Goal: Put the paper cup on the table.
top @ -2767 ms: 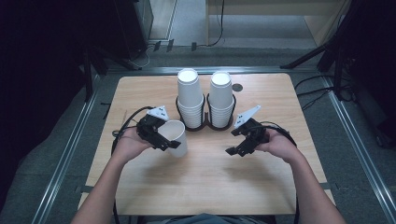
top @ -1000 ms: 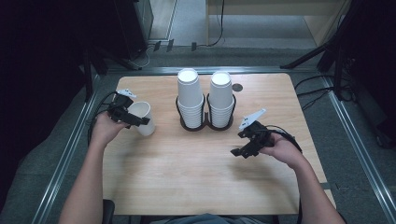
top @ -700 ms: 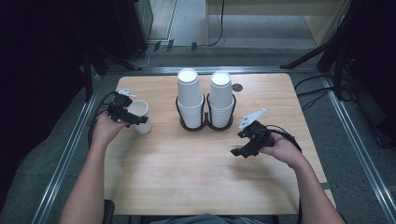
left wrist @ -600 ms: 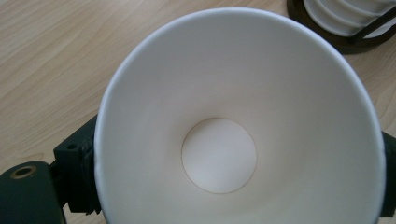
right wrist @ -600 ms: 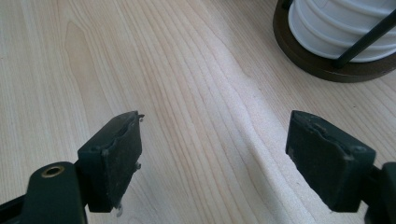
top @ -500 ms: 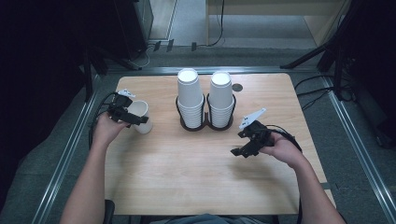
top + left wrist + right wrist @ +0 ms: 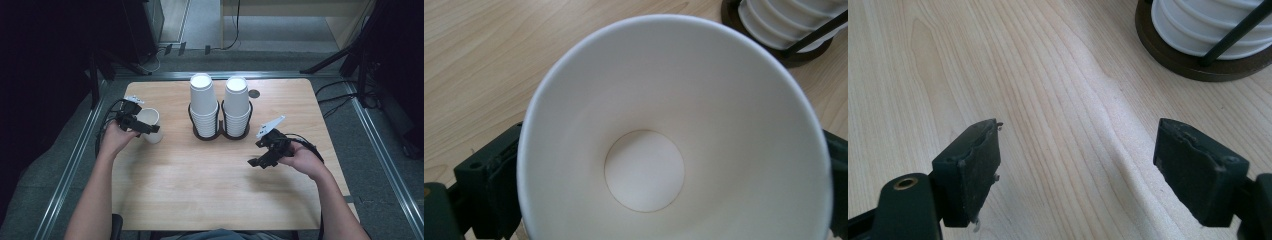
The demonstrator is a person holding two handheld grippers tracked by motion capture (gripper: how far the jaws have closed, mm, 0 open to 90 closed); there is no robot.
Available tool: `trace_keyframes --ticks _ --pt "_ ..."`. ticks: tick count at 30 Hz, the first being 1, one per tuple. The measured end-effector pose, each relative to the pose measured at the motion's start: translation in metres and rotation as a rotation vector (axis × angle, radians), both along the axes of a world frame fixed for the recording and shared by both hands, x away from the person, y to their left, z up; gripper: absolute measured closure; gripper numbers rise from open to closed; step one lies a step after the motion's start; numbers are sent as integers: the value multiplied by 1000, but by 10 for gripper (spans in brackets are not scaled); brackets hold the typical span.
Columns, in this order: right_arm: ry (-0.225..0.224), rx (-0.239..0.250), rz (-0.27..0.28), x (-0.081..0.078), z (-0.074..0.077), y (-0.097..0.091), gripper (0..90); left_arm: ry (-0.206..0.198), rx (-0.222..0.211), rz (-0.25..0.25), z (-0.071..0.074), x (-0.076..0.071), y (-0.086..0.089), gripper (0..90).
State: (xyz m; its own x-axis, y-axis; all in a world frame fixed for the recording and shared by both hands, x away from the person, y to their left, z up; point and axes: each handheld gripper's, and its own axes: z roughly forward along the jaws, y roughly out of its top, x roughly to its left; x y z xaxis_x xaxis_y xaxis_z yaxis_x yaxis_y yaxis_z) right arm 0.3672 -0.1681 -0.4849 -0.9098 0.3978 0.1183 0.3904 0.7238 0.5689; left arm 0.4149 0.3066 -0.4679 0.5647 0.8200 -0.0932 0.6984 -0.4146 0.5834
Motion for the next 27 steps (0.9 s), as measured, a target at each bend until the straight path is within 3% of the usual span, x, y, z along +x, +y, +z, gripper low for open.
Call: trace_keyframes --ticks 10,18,23,27 --pt "-2 2 1 0 0 0 188 1 -34 -4 9 -4 5 0" --pt "1 -11 5 0 0 0 188 1 -57 16 28 -9 12 0" --pt "2 -14 5 -1 0 0 188 -17 -40 12 35 -13 13 0" --pt "1 -16 7 -1 0 -1 188 -30 -42 -4 49 -18 13 0"
